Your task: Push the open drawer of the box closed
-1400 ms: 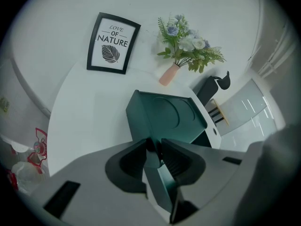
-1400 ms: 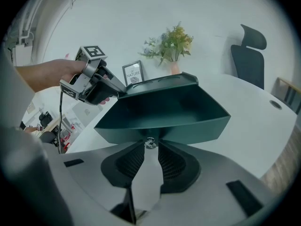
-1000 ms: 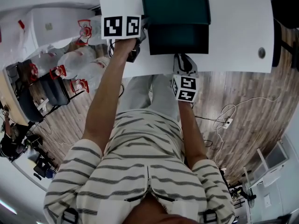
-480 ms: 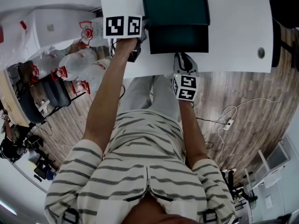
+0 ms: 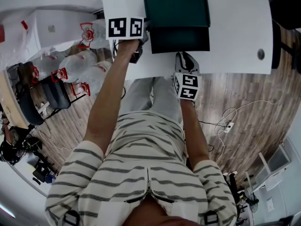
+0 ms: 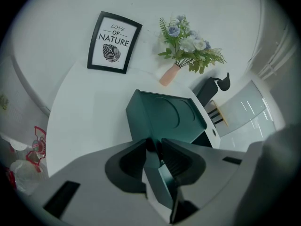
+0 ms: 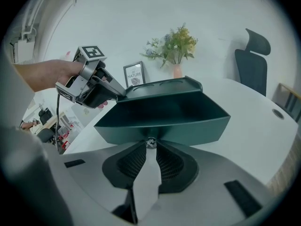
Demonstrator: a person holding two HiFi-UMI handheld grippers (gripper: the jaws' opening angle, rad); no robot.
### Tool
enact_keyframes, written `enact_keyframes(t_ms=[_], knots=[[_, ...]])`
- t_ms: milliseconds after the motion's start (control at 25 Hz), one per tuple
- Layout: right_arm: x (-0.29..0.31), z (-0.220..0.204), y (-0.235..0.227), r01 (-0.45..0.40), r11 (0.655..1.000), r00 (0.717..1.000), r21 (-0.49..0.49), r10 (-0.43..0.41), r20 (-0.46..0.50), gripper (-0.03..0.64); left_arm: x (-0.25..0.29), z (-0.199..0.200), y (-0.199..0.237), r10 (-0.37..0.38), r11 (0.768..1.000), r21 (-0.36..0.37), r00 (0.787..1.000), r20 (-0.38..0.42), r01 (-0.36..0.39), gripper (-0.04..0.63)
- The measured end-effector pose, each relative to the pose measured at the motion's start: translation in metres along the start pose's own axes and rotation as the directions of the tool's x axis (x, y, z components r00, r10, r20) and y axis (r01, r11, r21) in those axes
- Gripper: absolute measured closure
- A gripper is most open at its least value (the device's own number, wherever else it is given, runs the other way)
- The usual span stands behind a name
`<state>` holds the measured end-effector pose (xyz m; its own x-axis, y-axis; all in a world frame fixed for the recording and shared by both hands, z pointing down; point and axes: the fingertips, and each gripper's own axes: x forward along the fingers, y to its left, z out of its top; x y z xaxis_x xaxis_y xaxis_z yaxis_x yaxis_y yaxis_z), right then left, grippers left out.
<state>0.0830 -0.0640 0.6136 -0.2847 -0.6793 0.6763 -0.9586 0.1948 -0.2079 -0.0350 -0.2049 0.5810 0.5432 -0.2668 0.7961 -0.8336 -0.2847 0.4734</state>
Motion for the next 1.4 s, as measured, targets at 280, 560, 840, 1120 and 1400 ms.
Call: enact_keyframes(t_ms=[280,560,840,1120,1400], knots=[[0.003,0.003,0.001,-0.005,1.0,1.0,-0.011,0.005,-0.004,0.54,-0.001,-0.001,0.001,-0.001,1.0,-0.005,1.0,0.002,0.001,0.491],[0.005,0.004,0.002,-0.005,1.0,1.0,-0.007,0.005,-0.01,0.54,-0.001,-0.002,0.002,0.001,1.0,-0.01,1.0,-0.001,-0.001,0.491],[0.011,0.009,0.002,-0.005,1.0,1.0,-0.006,0.005,-0.004,0.54,-0.002,-0.001,0.001,0.004,1.0,-0.007,1.0,0.0,-0.004,0.491],[0.016,0.013,0.002,-0.002,1.0,1.0,-0.005,0.002,-0.003,0.54,-0.001,-0.001,0.002,0.006,1.0,-0.01,1.0,0.002,-0.006,0.491],[0.019,0.016,-0.001,0.005,1.0,1.0,-0.013,-0.005,-0.005,0.54,-0.001,-0.001,0.002,0.005,1.0,-0.011,1.0,0.007,-0.005,0.491]])
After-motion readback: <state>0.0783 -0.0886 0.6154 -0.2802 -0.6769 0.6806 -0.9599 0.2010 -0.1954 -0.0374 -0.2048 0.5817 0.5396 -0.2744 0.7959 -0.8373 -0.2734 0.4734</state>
